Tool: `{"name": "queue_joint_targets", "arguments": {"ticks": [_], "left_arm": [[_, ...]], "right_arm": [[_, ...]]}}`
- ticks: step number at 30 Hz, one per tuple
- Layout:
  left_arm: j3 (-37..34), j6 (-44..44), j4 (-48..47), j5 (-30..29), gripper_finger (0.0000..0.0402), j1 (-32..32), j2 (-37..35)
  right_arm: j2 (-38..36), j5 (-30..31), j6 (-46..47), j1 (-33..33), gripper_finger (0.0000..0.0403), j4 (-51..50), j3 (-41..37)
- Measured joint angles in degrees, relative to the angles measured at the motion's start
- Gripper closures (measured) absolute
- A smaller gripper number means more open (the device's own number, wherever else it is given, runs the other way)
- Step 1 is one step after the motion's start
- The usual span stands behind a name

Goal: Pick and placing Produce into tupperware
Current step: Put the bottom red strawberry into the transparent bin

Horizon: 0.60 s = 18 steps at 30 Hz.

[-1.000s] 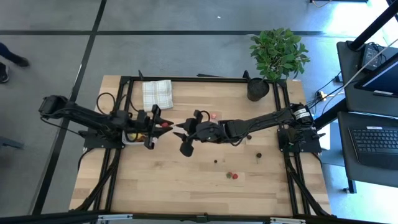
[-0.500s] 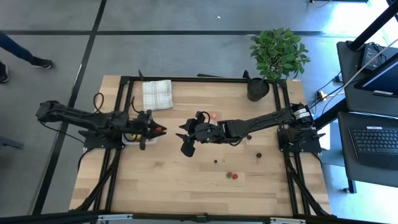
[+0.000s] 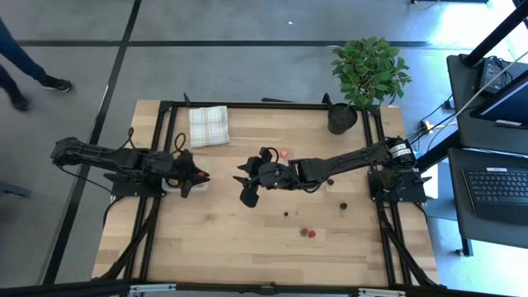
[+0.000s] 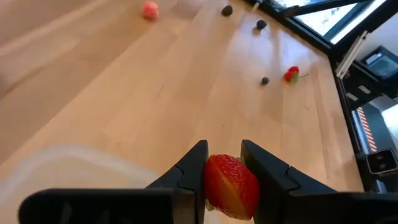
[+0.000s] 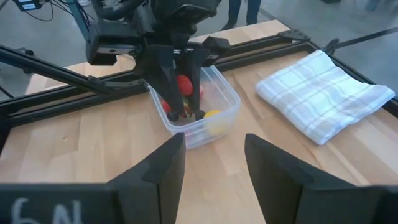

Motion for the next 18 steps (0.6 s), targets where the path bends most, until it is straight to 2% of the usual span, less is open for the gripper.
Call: {"name": "queue_joint_targets", "arguments": {"ticks": [2, 5, 12, 18], "left_arm": [[0.38, -1.11, -1.83, 1.17, 0.0324, 0.0, -0.03], [2.89, -2.72, -9.68, 0.98, 0.0324, 0.0, 0.15], [11.88, -6.53, -27.77, -5.61, 0.0323, 0.0, 0.24], [12.36, -11.26, -31.58, -3.64, 0.0324, 0.0, 1.98]], "right_arm": [[0.0, 0.0, -0.02, 0.0, 0.0234, 0.0, 0.0], [0.0, 0.0, -0.02, 0.0, 0.0234, 0.0, 0.0], [0.0, -0.01, -0.06, -0.55, 0.0234, 0.0, 0.0], [0.0, 0.04, -0.04, -1.42, 0.0234, 0.04, 0.0]]}}
